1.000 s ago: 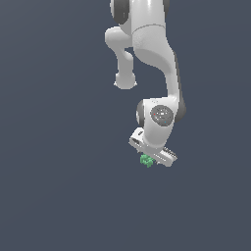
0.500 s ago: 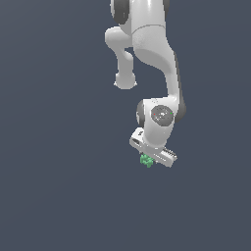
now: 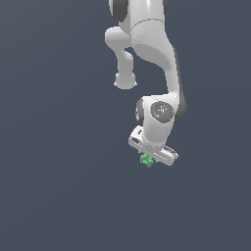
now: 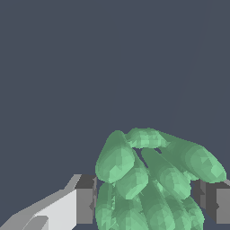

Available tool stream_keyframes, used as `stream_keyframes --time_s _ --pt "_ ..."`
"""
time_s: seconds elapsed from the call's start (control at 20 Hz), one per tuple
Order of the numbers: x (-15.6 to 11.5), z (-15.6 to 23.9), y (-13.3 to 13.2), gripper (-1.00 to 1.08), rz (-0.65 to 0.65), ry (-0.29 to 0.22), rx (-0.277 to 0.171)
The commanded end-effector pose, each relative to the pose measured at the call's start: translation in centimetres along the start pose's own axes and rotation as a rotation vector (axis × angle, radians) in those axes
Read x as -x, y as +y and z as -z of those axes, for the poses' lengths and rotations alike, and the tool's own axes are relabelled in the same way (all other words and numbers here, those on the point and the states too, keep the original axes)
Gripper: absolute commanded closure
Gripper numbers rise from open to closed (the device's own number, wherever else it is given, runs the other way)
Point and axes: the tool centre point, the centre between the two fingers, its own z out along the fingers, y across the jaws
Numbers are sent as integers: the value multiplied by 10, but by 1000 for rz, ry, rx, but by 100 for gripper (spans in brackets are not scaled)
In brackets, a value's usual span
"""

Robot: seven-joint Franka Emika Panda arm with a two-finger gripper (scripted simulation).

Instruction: Pick up the object and move it to a goal position.

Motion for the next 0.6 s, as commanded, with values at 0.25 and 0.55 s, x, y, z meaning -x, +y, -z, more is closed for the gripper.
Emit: stream_keyframes --time_s 0.25,0.55 --pt "-16 47 -1 108 94 27 -36" --pt "-34 104 -2 108 211 58 -79"
